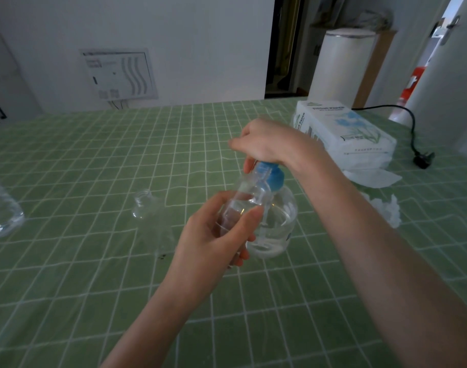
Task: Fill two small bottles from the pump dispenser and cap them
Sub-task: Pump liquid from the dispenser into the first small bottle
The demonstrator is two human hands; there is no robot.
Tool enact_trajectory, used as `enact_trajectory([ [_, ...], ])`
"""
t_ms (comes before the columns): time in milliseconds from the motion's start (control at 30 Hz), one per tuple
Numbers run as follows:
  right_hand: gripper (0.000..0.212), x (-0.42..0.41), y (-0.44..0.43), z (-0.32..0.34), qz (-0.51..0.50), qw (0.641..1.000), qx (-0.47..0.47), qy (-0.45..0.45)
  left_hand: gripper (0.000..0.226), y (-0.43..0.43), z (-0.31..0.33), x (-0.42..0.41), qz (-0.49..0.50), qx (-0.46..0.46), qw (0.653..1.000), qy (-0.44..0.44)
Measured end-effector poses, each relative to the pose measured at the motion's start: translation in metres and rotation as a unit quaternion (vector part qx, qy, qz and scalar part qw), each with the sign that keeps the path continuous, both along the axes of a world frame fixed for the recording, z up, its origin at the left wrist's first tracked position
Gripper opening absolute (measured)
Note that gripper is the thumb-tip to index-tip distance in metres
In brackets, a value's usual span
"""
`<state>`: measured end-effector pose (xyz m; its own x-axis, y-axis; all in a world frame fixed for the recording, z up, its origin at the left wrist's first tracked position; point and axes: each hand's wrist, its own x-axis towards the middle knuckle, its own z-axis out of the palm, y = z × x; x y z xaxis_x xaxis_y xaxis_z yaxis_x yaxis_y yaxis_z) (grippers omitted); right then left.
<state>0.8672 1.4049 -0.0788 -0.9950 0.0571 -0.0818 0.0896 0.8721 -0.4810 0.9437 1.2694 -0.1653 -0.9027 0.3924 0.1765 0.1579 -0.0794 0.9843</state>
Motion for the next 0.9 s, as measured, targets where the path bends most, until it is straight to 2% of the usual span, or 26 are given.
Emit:
enact_trajectory([
  [200, 0.044, 0.0, 0.0, -0.007, -0.003, 1.0, 0.0, -0.012, 0.031, 0.0, -0.002, 0.0, 0.003, -0.009, 1.0, -0.004],
  [467, 0.035, -0.003, 0.001, 0.004, 0.002, 1.0, 0.018, 0.014, 0.02, 0.002, 0.001, -0.002, 0.004, 0.001, 1.0, 0.005],
  [567, 0.037, -0.003, 0.001, 0.002, 0.001, 1.0, 0.009, 0.008, 0.028, 0.002, 0.001, -0.002, 0.0, -0.004, 1.0, 0.008],
  [700, 0.038, -0.002, 0.001, 0.001, 0.0, 1.0, 0.007, 0.004, 0.021, 0.002, -0.001, -0.002, 0.002, -0.008, 1.0, 0.006],
  [900, 0.038, -0.001, 0.0, -0.007, -0.007, 1.0, 0.01, -0.011, 0.029, 0.0, -0.003, 0.0, 0.003, -0.01, 1.0, -0.001],
])
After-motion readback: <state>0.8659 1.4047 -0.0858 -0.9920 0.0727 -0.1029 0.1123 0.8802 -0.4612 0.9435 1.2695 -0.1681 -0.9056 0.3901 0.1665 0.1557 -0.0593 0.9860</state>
